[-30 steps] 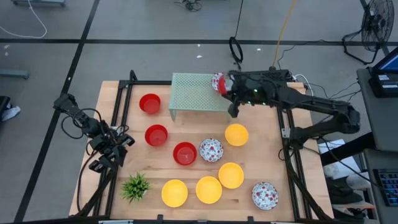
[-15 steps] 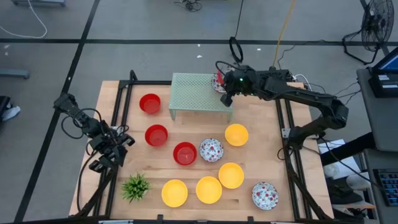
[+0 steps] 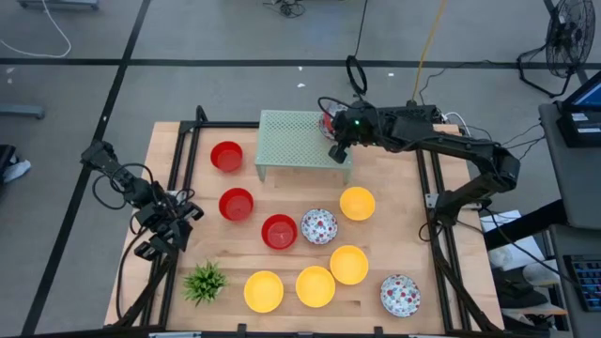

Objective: Pick & Place Mini bowls
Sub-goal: Stack the red patterned bowl on top of the red patterned bowl on the shelf

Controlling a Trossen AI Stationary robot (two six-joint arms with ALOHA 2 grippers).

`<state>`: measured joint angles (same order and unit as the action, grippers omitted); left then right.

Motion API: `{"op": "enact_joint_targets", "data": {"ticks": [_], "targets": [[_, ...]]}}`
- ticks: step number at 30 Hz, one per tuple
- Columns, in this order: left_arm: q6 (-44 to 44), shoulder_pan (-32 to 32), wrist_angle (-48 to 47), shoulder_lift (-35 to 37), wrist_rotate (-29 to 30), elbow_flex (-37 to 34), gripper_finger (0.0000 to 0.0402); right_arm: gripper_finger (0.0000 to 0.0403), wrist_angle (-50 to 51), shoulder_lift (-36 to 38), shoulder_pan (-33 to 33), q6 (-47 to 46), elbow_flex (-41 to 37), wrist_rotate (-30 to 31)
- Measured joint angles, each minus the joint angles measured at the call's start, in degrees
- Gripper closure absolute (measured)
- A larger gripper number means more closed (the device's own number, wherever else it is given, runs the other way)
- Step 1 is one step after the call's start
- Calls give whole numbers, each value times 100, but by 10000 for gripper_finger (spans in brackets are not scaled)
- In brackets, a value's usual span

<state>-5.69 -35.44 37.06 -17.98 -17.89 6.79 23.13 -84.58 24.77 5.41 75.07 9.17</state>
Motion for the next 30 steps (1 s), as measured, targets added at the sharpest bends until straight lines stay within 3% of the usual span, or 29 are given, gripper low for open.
{"op": "enact_joint_targets", "data": {"ticks": [11,25,30], "targets": [[-2,2,-1,0,-2,2,279,361,-106,0,0,26,0,1],[-2,0,0,-2,0,0,279,356,-102,0,0,26,0,2],[-1,2,0,-1,0,0,279,331,-102,0,0,26,0,7]]}}
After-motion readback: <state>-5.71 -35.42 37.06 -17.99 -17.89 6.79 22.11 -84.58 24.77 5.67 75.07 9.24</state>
